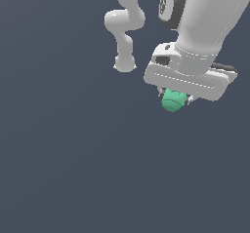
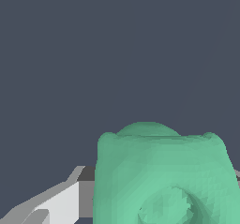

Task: Pick up the object and move it to a goal position.

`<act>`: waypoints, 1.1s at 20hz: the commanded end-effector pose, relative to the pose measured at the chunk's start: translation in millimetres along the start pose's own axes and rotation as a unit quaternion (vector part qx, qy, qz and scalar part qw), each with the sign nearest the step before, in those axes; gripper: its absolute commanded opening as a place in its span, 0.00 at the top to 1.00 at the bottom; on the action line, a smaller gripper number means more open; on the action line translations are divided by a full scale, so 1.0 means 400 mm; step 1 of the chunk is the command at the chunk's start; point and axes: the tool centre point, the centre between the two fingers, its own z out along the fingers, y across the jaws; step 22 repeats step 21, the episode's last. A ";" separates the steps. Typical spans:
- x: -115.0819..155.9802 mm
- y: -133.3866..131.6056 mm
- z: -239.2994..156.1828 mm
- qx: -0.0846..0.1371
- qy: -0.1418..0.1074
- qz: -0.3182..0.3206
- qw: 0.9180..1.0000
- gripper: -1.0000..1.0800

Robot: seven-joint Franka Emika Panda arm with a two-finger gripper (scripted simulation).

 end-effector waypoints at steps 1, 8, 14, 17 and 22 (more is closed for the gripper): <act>0.003 -0.026 -0.038 0.000 0.000 0.000 1.000 1.00; 0.011 -0.079 -0.110 0.000 0.000 0.000 1.000 1.00; 0.016 -0.102 -0.141 0.000 0.000 0.000 1.000 1.00; 0.018 -0.108 -0.149 0.000 -0.001 0.000 1.000 1.00; 0.019 -0.111 -0.152 0.000 -0.001 0.000 1.000 1.00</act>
